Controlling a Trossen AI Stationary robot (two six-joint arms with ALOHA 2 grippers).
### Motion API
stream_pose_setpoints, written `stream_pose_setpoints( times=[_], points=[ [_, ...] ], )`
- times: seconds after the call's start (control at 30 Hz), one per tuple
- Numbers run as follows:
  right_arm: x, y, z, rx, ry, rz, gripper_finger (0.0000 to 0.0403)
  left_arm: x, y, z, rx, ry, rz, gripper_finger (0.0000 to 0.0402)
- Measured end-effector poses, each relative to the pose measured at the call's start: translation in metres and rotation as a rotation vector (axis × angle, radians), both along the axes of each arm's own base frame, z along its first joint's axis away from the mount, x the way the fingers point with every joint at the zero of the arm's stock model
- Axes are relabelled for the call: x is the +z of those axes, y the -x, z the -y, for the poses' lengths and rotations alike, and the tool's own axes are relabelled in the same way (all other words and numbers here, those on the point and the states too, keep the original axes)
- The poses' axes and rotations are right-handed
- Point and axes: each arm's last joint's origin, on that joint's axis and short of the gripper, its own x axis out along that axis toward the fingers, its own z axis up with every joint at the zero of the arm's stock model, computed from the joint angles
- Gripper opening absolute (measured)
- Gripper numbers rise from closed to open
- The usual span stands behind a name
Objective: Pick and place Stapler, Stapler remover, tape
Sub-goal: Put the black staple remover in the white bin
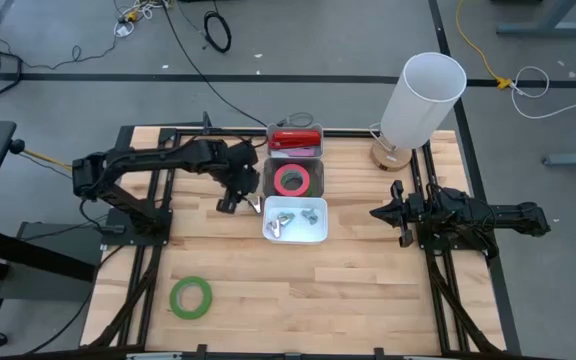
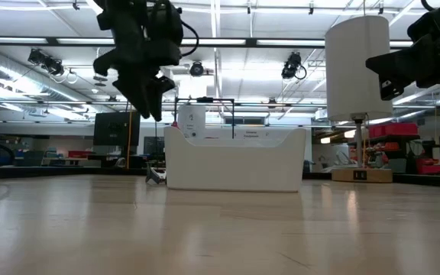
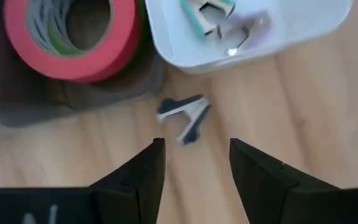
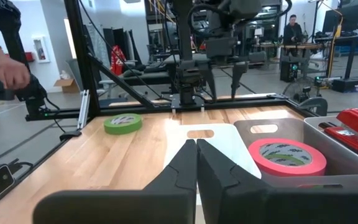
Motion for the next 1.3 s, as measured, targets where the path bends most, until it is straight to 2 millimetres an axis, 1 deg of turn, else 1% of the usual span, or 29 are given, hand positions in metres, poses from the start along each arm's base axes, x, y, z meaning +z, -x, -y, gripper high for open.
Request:
stream_pose_setpoints(
  times=[0.13,0.23,0.33,0.43,0.57,0.83,1.1,1.3],
  points=[
    [0.0,0.0,0.0,0.0,0.0,0.0,0.0013,-0.001,0.002,-0.001,-0.192,-0.085,-0.014,0.0181],
    [0.0,0.0,0.0,0.0,0.0,0.0,0.0013,-0.001,0.001,0.0,-0.326,-0.111,-0.003,0.0181],
    [0.0,0.0,0.0,0.0,0.0,0.0,0.0013,-0.001,0.001,0.001,-0.411,-0.117,0.01,0.0181],
    [0.0,0.0,0.0,0.0,0.0,0.0,0.0013,-0.001,0.001,0.001,-0.451,-0.13,0.013,0.0181],
    [0.0,0.0,0.0,0.0,0.0,0.0,0.0013,-0.007,-0.002,0.001,-0.466,-0.118,-0.003,0.0181],
    [0.0,0.0,0.0,0.0,0.0,0.0,0.0013,-0.028,-0.015,-0.004,-0.474,-0.086,-0.039,0.0181],
    [0.0,0.0,0.0,0.0,0.0,0.0,0.0013,-0.046,-0.023,-0.006,-0.476,-0.049,-0.072,0.0181],
    [0.0,0.0,0.0,0.0,0.0,0.0,0.0013,-0.056,-0.029,-0.006,-0.431,-0.018,-0.082,0.0181]
  ],
)
